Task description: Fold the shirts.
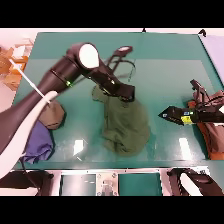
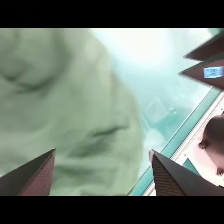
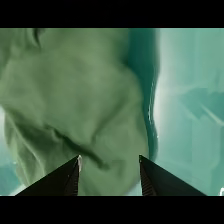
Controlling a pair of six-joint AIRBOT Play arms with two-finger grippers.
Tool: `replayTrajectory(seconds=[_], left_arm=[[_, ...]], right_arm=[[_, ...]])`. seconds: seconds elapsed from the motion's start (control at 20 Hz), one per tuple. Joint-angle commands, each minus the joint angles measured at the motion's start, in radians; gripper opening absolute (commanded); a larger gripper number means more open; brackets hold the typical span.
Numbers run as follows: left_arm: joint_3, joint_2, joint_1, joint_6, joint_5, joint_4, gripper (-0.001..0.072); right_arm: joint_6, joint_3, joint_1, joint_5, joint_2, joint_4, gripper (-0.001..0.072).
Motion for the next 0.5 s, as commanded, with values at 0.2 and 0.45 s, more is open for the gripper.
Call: replayTrajectory(seconds=[0.2,0.45], left_arm=[[-0.046,-0.01,0.347,0.006,-0.012,0.042,0.0669],[-0.156,-0.134,0.445,0.082,0.224,0.011,0.0669]], right_arm=[[0.0,-0.203,0.034,0.06,0.001,0.09,0.0512],[0.04,-0.462,0.26,-0.064,0.001,0.29,0.0513]])
